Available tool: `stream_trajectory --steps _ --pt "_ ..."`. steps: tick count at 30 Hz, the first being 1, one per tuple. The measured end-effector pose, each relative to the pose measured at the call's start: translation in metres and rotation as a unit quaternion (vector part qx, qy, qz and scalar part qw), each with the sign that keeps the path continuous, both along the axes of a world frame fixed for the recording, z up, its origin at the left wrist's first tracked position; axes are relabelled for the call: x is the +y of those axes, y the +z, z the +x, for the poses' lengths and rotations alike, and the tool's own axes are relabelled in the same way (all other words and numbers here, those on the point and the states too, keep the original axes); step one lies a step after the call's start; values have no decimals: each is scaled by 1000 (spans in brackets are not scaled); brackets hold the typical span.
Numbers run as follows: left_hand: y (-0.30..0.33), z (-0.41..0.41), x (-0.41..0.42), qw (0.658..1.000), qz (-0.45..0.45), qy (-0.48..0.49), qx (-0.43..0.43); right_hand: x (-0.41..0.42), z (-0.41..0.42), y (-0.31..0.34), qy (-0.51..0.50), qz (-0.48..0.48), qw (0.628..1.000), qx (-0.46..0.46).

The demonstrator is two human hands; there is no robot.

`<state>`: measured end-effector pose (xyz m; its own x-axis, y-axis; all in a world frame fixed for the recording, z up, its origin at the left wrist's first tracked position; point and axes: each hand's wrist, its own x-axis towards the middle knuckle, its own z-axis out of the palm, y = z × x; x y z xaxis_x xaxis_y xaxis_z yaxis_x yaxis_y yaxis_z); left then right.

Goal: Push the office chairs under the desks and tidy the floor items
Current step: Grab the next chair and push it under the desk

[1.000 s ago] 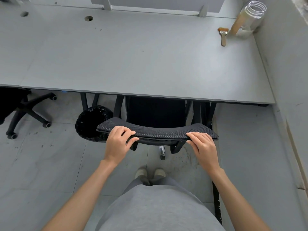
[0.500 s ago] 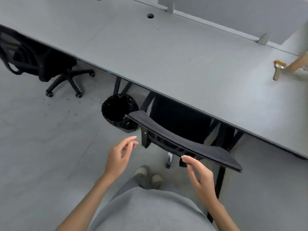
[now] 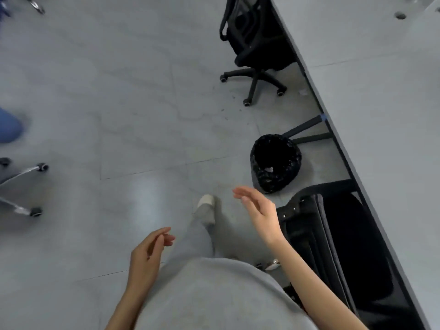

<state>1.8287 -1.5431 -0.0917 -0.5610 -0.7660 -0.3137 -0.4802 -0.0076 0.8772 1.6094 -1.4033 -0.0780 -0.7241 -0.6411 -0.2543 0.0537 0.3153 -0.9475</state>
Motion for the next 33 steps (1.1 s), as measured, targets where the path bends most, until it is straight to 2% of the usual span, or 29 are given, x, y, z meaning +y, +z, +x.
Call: stream_trajectory --steps 3,8,16,21,27,33 --pt "-12 -7 -32 998 9 68 -7 -62 -40 -2 44 -14 999 3" --pt "-21 -71 -131 996 13 92 4 -151 -99 -17 57 24 998 12" --pt "27 -264 -313 997 12 -24 70 -230 -180 -15 11 89 996 23" --pt "28 -382 -406 991 3 -79 107 -299 -255 -31 -34 91 995 16" --pt "7 -474 -508 997 14 -48 59 -436 -394 -37 -19 85 996 21" --pt "11 -527 -606 1000 14 0 6 -583 -534 6 -22 24 999 39"
